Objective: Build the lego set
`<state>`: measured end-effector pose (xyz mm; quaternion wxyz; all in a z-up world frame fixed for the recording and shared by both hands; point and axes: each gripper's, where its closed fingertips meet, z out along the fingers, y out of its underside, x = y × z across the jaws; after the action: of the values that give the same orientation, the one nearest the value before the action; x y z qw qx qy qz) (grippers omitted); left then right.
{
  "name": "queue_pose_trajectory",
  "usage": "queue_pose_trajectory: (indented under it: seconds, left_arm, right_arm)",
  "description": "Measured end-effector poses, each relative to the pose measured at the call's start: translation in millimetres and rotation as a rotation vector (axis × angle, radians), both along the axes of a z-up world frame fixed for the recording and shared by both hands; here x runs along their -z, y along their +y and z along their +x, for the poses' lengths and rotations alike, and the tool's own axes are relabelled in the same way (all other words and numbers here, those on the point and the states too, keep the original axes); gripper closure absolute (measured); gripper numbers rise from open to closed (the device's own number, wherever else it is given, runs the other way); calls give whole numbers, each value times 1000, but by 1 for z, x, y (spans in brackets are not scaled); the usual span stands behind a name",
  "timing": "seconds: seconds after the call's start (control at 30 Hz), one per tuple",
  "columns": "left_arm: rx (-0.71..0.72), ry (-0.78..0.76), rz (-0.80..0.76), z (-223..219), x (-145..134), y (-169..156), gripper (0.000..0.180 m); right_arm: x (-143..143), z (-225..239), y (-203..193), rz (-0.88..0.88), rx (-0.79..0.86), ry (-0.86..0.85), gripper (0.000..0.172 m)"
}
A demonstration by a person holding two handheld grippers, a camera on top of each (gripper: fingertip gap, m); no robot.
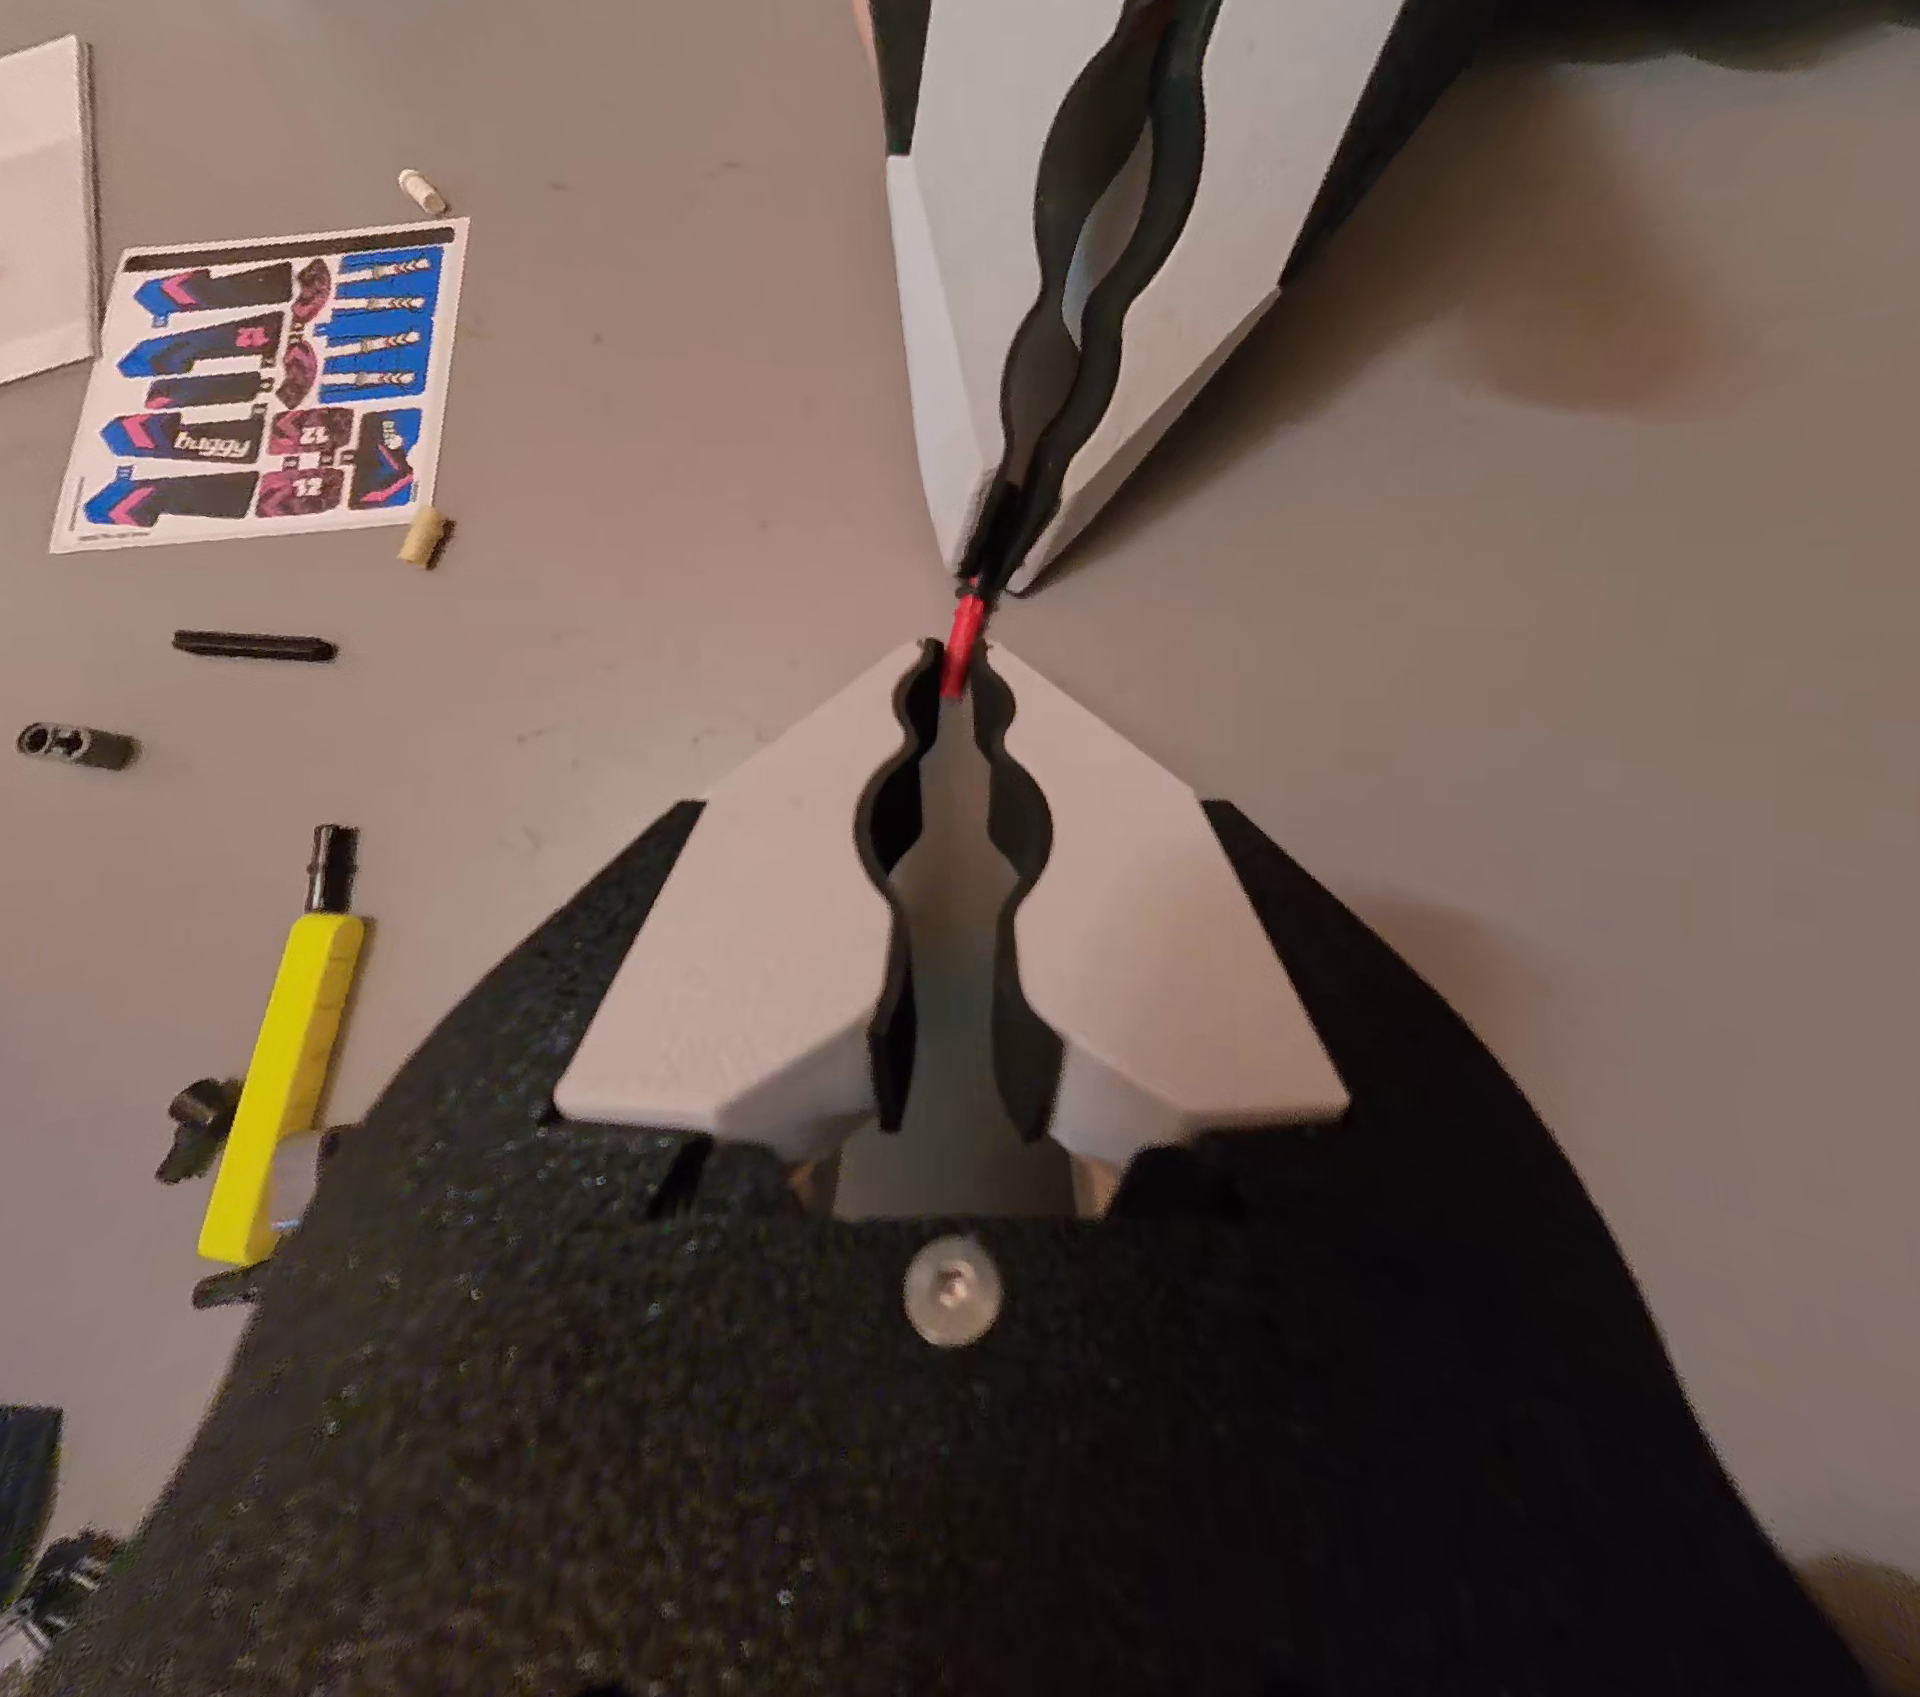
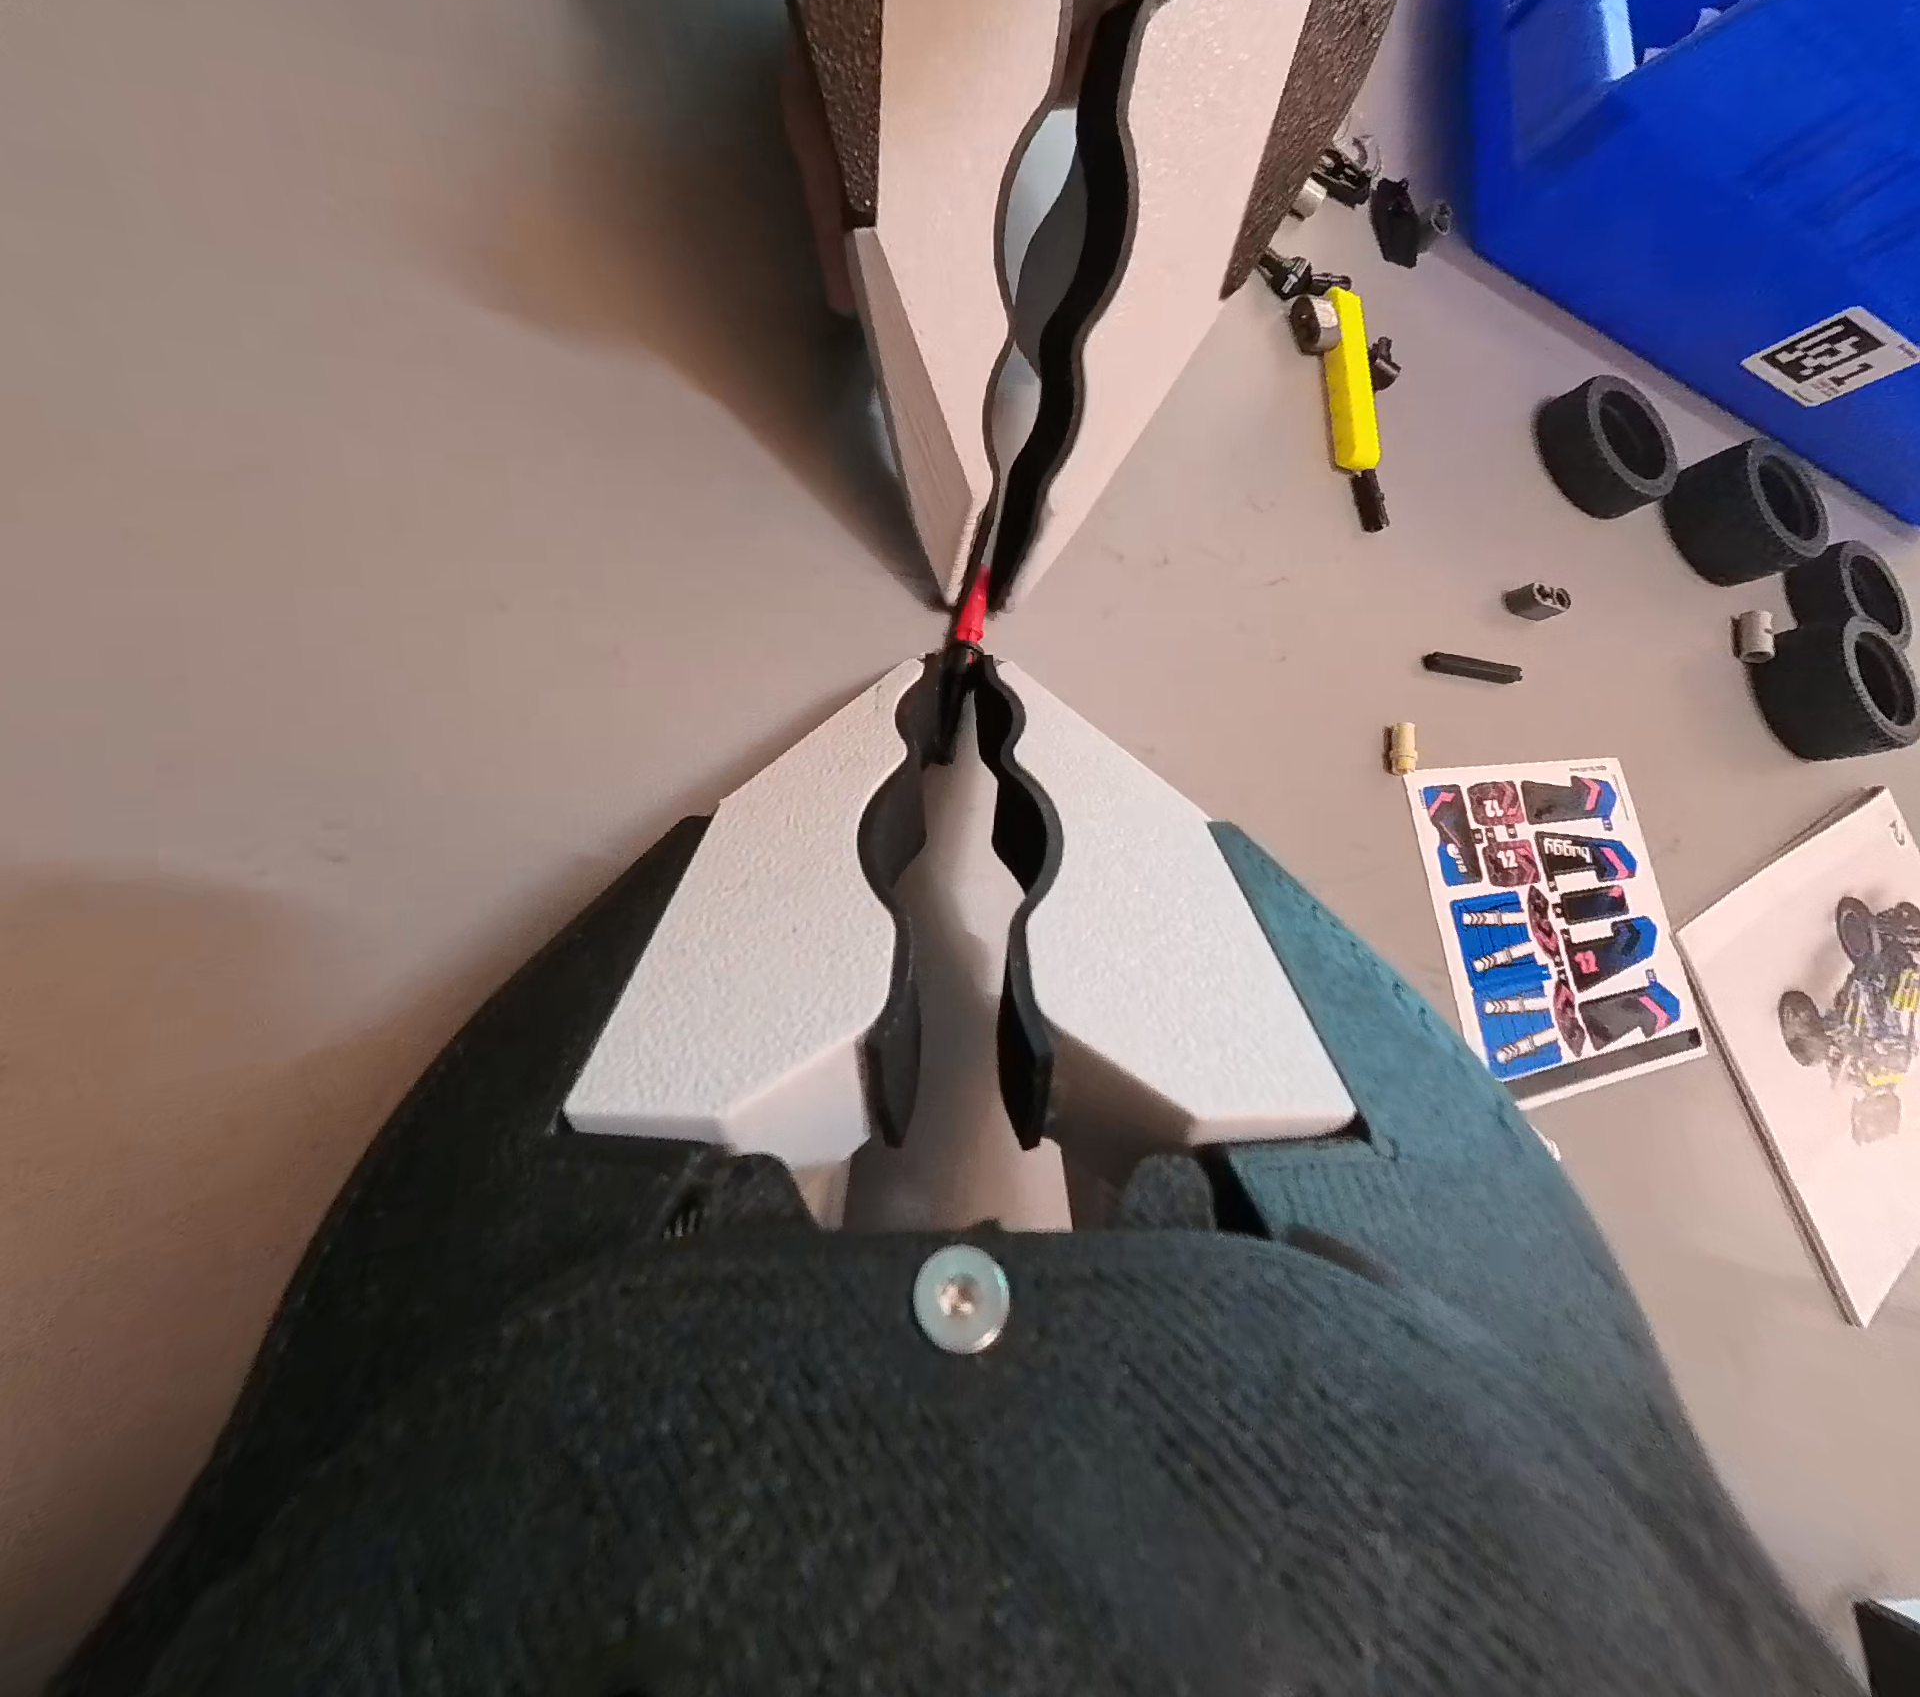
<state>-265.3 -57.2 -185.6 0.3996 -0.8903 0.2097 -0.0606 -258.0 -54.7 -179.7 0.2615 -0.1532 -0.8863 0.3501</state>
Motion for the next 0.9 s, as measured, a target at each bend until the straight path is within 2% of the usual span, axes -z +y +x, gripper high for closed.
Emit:
queue_pose_trajectory:
  seconds: [0.17,0.27,0.37,0.53,0.9]
  left_arm:
    - [11,-10,-5,0,0,-1,179]
    - [29,23,12,0,0,-1,179]
    - [41,45,21,0,0,-1,179]
    - [51,55,24,2,0,-3,178]
    - [14,-8,-12,2,0,-4,179]
  right_arm:
    - [-3,-3,2,-40,31,-1,167]
    - [-5,-4,4,-26,55,51,160]
    - [-2,-2,2,-26,42,2,167]
    - [1,-1,2,-43,47,-61,167]
    - [1,-2,1,-49,55,-58,168]
